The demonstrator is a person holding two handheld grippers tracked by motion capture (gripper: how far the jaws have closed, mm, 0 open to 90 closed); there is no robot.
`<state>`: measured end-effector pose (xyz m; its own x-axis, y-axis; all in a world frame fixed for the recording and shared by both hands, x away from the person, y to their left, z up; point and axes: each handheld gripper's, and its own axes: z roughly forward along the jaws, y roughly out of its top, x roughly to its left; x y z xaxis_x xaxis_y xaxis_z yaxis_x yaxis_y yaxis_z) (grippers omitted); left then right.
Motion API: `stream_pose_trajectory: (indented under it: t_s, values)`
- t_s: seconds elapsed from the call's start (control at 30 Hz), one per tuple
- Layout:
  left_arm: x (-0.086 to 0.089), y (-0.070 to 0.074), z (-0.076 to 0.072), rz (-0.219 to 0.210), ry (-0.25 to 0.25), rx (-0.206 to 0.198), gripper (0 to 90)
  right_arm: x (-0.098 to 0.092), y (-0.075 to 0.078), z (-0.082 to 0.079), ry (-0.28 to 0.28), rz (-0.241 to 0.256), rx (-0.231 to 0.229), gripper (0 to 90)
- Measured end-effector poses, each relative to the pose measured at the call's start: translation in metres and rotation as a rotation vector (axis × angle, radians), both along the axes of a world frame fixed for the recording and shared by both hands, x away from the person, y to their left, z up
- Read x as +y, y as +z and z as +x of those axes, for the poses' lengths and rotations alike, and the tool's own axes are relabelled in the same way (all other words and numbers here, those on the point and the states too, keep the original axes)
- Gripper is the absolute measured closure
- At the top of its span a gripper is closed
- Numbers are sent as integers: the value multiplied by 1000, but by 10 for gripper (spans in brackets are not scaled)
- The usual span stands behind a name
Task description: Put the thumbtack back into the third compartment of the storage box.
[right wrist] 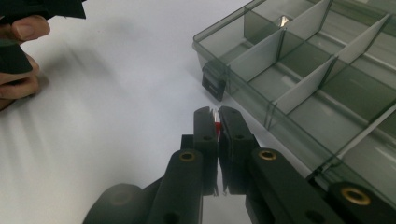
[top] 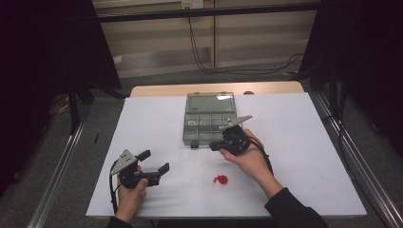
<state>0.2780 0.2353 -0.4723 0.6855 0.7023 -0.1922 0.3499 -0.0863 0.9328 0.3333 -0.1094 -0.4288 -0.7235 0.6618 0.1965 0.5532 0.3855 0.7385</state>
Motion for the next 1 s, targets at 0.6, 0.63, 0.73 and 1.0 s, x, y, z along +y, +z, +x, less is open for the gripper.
stream_pose_trajectory:
  t_s: [0.6, 0.63, 0.73, 1.0]
  values:
    - [-1, 0, 0, 5, -1, -7, 25, -4, 11, 19, -46, 0, 4, 862]
    - [-1, 0, 0, 6, -1, -7, 24, -6, 11, 21, -44, 0, 3, 862]
    - [-1, 0, 0, 6, -4, -10, 23, -9, 12, 25, -58, 8, 7, 862]
    - [-2, 0, -1, 13, -10, -12, 20, -13, 12, 36, -92, 11, 8, 862]
